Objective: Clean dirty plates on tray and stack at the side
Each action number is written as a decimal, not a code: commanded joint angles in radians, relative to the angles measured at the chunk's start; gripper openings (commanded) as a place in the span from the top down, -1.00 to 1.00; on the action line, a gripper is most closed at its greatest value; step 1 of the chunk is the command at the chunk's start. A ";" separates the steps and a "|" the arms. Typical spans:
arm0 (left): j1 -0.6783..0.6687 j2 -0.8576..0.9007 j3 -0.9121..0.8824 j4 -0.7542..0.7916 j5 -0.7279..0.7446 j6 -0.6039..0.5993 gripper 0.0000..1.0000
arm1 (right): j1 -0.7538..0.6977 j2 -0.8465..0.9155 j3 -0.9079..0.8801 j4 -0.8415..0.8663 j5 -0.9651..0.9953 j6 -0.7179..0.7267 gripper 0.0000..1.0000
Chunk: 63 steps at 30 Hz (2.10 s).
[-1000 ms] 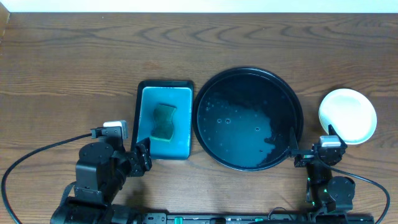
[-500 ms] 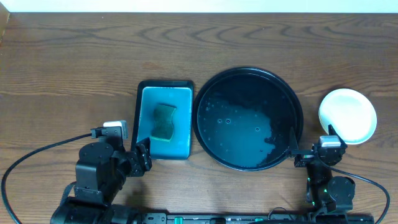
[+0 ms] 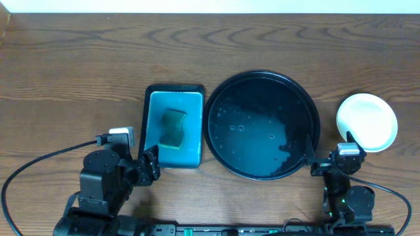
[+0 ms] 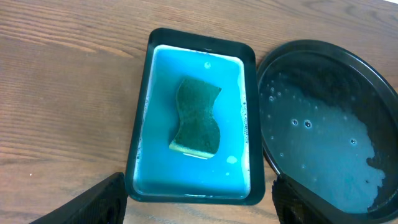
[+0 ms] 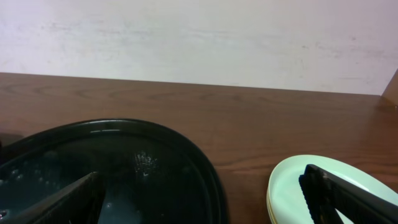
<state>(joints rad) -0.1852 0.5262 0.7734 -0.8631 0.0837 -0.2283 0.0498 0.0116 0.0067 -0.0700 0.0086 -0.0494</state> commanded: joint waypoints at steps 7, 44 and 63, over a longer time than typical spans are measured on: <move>0.006 -0.051 -0.046 -0.038 -0.051 0.056 -0.50 | 0.001 -0.006 -0.001 -0.005 0.010 -0.015 -0.99; 0.006 -0.525 -0.770 0.990 0.063 0.517 -0.51 | 0.001 -0.006 -0.001 -0.005 0.010 -0.015 -0.99; 0.006 -0.525 -0.770 0.803 0.055 0.432 -0.51 | 0.001 -0.006 -0.001 -0.005 0.010 -0.015 -0.99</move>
<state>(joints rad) -0.1841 0.0105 0.0135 -0.0154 0.1207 0.2134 0.0498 0.0116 0.0067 -0.0700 0.0090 -0.0559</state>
